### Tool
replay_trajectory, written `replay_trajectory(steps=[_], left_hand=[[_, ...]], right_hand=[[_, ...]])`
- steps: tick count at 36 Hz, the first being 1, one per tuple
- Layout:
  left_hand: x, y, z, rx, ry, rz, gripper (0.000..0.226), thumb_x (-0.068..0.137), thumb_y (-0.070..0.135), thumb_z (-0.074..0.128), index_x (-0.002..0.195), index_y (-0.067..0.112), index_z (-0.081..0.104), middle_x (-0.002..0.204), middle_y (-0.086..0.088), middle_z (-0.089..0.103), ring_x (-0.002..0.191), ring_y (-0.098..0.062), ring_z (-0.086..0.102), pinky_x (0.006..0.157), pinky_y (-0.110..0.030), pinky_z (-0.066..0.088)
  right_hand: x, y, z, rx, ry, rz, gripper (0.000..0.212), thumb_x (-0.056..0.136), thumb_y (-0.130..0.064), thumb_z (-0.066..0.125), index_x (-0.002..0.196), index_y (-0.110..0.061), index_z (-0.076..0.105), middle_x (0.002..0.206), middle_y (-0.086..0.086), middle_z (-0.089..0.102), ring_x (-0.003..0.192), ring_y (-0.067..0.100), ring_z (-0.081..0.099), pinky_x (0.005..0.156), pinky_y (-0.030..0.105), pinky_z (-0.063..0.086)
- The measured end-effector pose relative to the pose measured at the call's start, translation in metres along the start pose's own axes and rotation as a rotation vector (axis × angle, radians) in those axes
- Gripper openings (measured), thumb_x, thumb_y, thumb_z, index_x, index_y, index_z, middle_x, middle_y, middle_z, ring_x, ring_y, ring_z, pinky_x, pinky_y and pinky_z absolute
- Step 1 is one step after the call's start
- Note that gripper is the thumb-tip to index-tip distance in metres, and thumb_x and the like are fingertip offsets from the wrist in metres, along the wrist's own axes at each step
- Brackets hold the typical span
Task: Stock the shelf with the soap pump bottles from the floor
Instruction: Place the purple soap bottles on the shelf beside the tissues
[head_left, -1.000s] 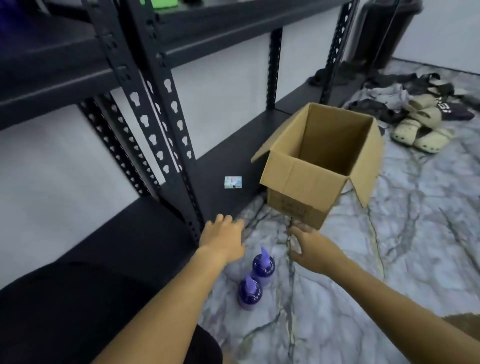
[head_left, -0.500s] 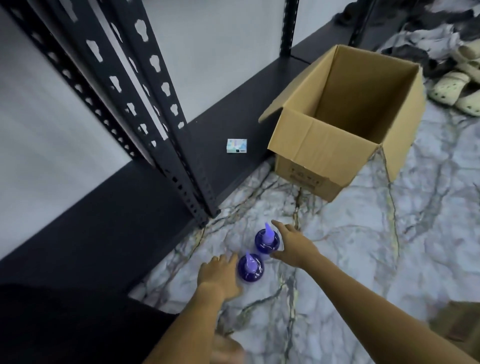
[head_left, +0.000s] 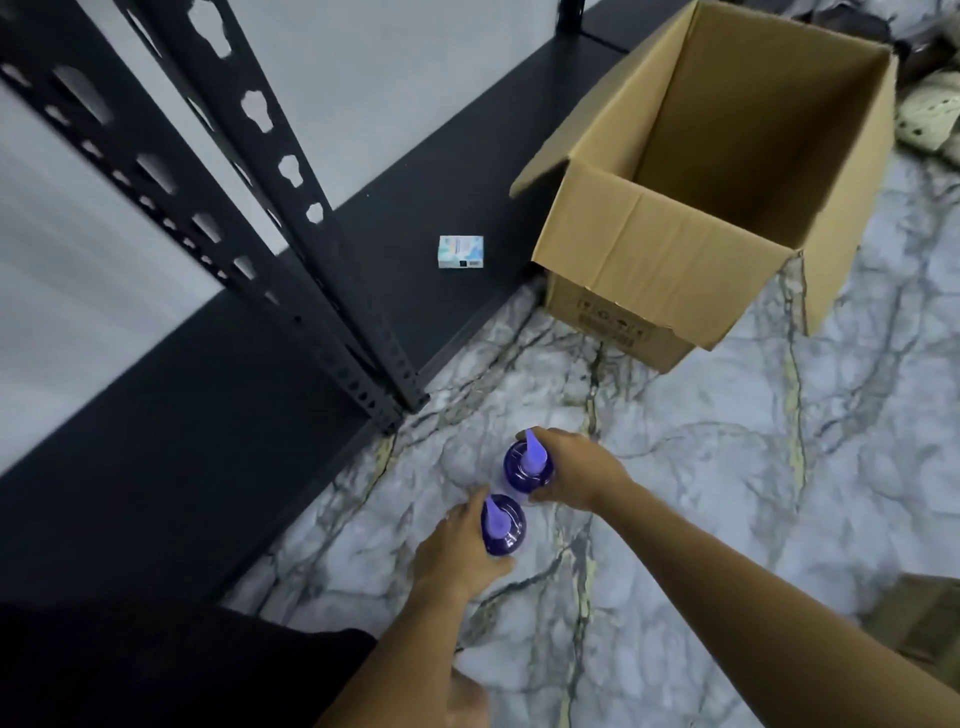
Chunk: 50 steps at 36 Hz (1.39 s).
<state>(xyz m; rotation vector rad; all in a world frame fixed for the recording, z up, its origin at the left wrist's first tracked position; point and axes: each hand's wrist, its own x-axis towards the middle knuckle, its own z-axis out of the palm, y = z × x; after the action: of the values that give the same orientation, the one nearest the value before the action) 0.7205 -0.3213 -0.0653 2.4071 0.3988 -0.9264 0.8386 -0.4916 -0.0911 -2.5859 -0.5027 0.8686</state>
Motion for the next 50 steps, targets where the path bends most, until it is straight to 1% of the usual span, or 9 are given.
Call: replay_trajectory(steps=[8, 16, 20, 30, 33, 36, 43, 46, 50], left_hand=[[0.005, 0.001, 0.002, -0.037, 0.113, 0.04, 0.074, 0.066, 0.042, 0.084, 0.13, 0.037, 0.048, 0.123, 0.011, 0.062, 0.112, -0.017, 0.061, 0.082, -0.029, 0.05], [0.001, -0.001, -0.002, -0.074, 0.16, 0.051, 0.063, 0.059, 0.037, 0.085, 0.115, 0.034, 0.057, 0.111, 0.012, 0.067, 0.099, -0.015, 0.064, 0.079, -0.029, 0.054], [-0.002, -0.003, -0.008, -0.076, 0.21, 0.067, 0.053, 0.06, 0.036, 0.082, 0.107, 0.032, 0.059, 0.102, 0.011, 0.067, 0.093, -0.016, 0.064, 0.075, -0.028, 0.053], [-0.023, 0.006, -0.038, -0.204, 0.266, 0.146, 0.064, 0.056, 0.038, 0.08, 0.116, 0.036, 0.057, 0.109, 0.013, 0.06, 0.098, -0.014, 0.062, 0.08, -0.031, 0.055], [-0.029, 0.013, -0.05, -0.299, 0.309, 0.182, 0.071, 0.052, 0.04, 0.078, 0.12, 0.036, 0.057, 0.112, 0.014, 0.062, 0.1, -0.009, 0.063, 0.084, -0.032, 0.056], [-0.037, 0.024, -0.066, -0.373, 0.365, 0.224, 0.067, 0.051, 0.04, 0.076, 0.116, 0.035, 0.059, 0.105, 0.016, 0.065, 0.095, -0.005, 0.064, 0.082, -0.028, 0.056], [-0.065, 0.046, -0.116, -0.455, 0.573, 0.282, 0.057, 0.051, 0.052, 0.073, 0.104, 0.034, 0.06, 0.096, 0.017, 0.067, 0.087, -0.002, 0.064, 0.076, -0.03, 0.056], [-0.086, 0.056, -0.138, -0.52, 0.651, 0.311, 0.052, 0.054, 0.049, 0.07, 0.103, 0.036, 0.057, 0.094, 0.018, 0.067, 0.088, -0.006, 0.065, 0.076, -0.03, 0.055], [-0.115, 0.064, -0.168, -0.599, 0.753, 0.385, 0.053, 0.058, 0.044, 0.074, 0.105, 0.041, 0.051, 0.098, 0.021, 0.067, 0.089, -0.007, 0.066, 0.078, -0.035, 0.056]], right_hand=[[-0.002, 0.002, 0.008, 0.01, 0.045, 0.0, 0.076, 0.066, -0.043, 0.085, 0.13, -0.036, 0.045, 0.121, -0.006, 0.062, 0.106, 0.024, 0.061, 0.081, 0.039, 0.054], [-0.005, -0.004, 0.007, 0.038, 0.037, 0.033, 0.079, 0.067, -0.033, 0.085, 0.134, -0.033, 0.044, 0.122, -0.005, 0.064, 0.108, 0.026, 0.061, 0.082, 0.04, 0.054], [-0.011, -0.008, 0.0, 0.051, 0.062, 0.052, 0.069, 0.065, -0.034, 0.08, 0.127, -0.033, 0.049, 0.114, -0.006, 0.066, 0.102, 0.027, 0.063, 0.076, 0.036, 0.053], [-0.048, -0.008, -0.047, 0.124, 0.257, 0.062, 0.074, 0.068, -0.034, 0.078, 0.136, -0.025, 0.052, 0.12, -0.001, 0.065, 0.108, 0.025, 0.062, 0.076, 0.028, 0.045], [-0.062, -0.015, -0.068, 0.2, 0.343, 0.028, 0.071, 0.06, -0.052, 0.073, 0.126, -0.029, 0.057, 0.116, -0.006, 0.066, 0.104, 0.021, 0.063, 0.078, 0.03, 0.047], [-0.073, -0.023, -0.086, 0.283, 0.438, -0.013, 0.061, 0.054, -0.063, 0.064, 0.107, -0.034, 0.057, 0.096, -0.014, 0.066, 0.089, 0.017, 0.063, 0.076, 0.034, 0.052], [-0.097, -0.051, -0.132, 0.381, 0.59, -0.143, 0.058, 0.056, -0.041, 0.074, 0.111, -0.032, 0.057, 0.094, -0.014, 0.069, 0.083, 0.008, 0.064, 0.076, 0.032, 0.053], [-0.109, -0.069, -0.154, 0.416, 0.665, -0.214, 0.066, 0.058, -0.035, 0.077, 0.12, -0.031, 0.055, 0.103, -0.015, 0.069, 0.092, 0.007, 0.066, 0.081, 0.036, 0.055], [-0.128, -0.104, -0.188, 0.469, 0.793, -0.339, 0.069, 0.06, -0.039, 0.076, 0.125, -0.03, 0.057, 0.113, -0.019, 0.067, 0.103, 0.0, 0.064, 0.088, 0.031, 0.054]])
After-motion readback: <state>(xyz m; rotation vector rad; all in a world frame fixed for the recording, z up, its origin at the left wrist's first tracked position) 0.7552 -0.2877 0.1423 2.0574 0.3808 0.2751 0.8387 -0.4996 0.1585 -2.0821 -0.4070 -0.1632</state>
